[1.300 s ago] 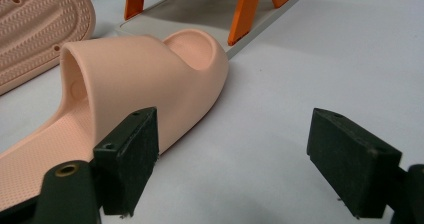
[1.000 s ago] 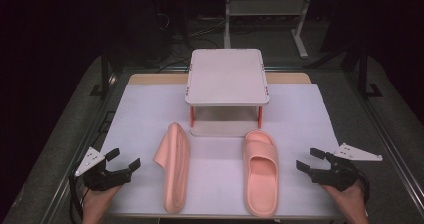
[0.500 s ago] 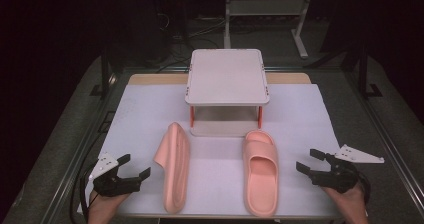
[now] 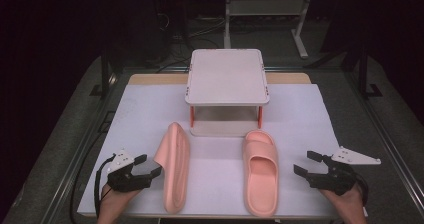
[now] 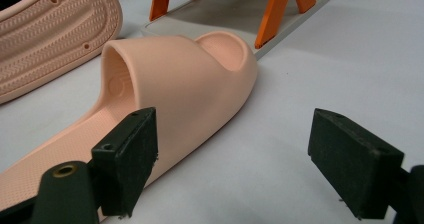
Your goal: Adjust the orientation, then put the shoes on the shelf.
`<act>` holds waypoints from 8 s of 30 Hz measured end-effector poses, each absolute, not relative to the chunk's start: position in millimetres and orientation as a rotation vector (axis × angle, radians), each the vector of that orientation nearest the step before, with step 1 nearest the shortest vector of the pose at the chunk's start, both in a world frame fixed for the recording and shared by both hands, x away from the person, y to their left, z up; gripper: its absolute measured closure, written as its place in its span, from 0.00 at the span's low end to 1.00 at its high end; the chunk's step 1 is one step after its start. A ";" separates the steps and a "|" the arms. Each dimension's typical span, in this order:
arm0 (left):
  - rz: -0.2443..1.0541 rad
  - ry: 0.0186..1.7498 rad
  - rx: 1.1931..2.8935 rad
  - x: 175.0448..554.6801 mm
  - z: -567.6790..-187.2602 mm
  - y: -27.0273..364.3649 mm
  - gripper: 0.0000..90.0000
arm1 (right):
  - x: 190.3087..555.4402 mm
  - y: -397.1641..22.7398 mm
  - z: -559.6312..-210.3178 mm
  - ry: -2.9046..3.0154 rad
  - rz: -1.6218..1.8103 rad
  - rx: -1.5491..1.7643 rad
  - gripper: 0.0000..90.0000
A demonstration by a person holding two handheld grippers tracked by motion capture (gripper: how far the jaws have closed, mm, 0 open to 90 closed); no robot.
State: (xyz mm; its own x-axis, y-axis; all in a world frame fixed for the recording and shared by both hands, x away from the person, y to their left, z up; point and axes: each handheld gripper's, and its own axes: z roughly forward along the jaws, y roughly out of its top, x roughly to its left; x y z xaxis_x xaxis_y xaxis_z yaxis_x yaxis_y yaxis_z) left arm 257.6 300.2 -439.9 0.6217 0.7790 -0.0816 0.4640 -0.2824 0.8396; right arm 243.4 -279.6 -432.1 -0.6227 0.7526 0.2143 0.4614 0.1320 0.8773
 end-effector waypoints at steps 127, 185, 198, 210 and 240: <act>0.536 0.762 2.129 285.1 -428.7 190.3 0.66 | 269.9 -186.0 -440.2 2.268 1.193 1.028 0.67; 0.565 0.708 1.996 269.3 -335.8 250.8 0.89 | 251.0 -215.9 -371.0 2.224 1.364 0.987 0.91; 0.563 0.670 1.994 281.0 -300.9 261.0 0.89 | 253.4 -216.5 -322.1 2.241 1.425 0.913 0.91; 0.577 0.631 1.996 294.7 -273.0 255.7 0.89 | 274.1 -213.7 -292.6 2.273 1.494 0.871 0.91; 0.563 0.664 2.031 365.0 -236.1 252.1 0.89 | 342.5 -213.9 -239.6 2.333 1.428 0.824 0.91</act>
